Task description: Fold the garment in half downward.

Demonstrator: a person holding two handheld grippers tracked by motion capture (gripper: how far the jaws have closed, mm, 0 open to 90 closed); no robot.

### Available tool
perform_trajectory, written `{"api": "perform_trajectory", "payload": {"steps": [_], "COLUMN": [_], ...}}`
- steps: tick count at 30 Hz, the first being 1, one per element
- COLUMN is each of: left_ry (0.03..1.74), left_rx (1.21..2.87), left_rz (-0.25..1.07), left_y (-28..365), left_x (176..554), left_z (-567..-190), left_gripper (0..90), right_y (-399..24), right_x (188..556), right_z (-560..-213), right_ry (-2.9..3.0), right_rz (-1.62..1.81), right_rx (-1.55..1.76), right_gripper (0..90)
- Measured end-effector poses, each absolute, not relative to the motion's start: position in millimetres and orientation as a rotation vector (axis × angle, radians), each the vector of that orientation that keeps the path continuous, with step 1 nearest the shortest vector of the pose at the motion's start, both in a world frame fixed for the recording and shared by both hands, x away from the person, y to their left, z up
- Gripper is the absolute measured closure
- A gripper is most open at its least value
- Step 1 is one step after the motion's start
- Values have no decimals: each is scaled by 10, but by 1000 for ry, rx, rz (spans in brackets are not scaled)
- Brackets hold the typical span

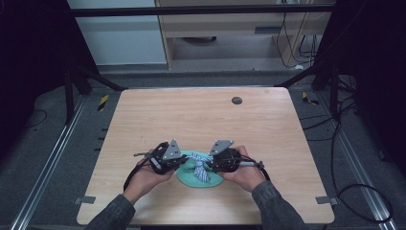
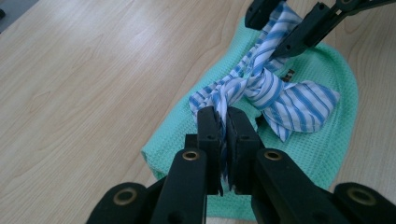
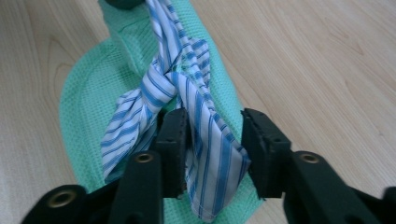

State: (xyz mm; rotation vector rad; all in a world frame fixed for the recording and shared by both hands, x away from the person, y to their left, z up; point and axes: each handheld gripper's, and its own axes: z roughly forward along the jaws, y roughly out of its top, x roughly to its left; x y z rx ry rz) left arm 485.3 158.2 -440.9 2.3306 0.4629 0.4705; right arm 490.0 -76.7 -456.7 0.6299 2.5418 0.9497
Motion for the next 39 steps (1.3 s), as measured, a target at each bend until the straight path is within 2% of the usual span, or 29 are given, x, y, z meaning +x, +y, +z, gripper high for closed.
{"api": "perform_trajectory", "payload": {"steps": [1, 3, 7, 10, 13, 14, 15, 16, 17, 18, 20, 26, 28, 30, 32, 39], "left_ry": [464, 471, 471, 482, 512, 522, 531, 542, 547, 552, 576, 559, 546, 537, 526, 504], "left_rx": [2329, 2314, 2308, 2305, 2291, 2290, 2288, 2284, 2283, 2282, 2278, 2284, 2286, 2292, 2294, 2313], "left_rz": [471, 464, 462, 473, 491, 493, 501, 504, 498, 493, 469, 446, 441, 446, 450, 466], "left_y": [1590, 1595, 1598, 1603, 1631, 1641, 1647, 1654, 1664, 1668, 1674, 1648, 1637, 1633, 1636, 1645], "left_x": [4856, 4859, 4858, 4849, 4842, 4841, 4840, 4840, 4844, 4847, 4861, 4845, 4823, 4797, 4769, 4670], "left_z": [-4397, -4384, -4330, -4320, -4325, -4329, -4333, -4341, -4350, -4358, -4387, -4431, -4449, -4465, -4489, -4617], "left_gripper": [855, 855, 854, 834, 687, 582, 535, 535, 459, 459, 398, 416, 506, 529, 619, 733], "right_y": [-763, -759, -750, -746, -749, -750, -749, -749, -740, -740, -730, -699, -683, -682, -680, -679], "right_x": [4897, 4884, 4869, 4862, 4856, 4848, 4843, 4843, 4835, 4835, 4825, 4759, 4704, 4687, 4638, 4556], "right_z": [-4565, -4543, -4506, -4476, -4440, -4417, -4408, -4408, -4382, -4382, -4361, -4373, -4409, -4422, -4474, -4608], "right_ry": [2545, 2551, 2544, 2538, 2520, 2515, 2513, 2513, 2505, 2505, 2503, 2511, 2512, 2516, 2519, 2529], "right_rz": [951, 952, 952, 947, 951, 951, 952, 952, 951, 951, 950, 935, 933, 933, 934, 936], "right_rx": [627, 618, 593, 591, 582, 568, 567, 567, 557, 557, 544, 502, 486, 480, 472, 474], "right_gripper": [649, 755, 824, 831, 833, 832, 832, 832, 831, 831, 829, 815, 804, 803, 802, 788]}}
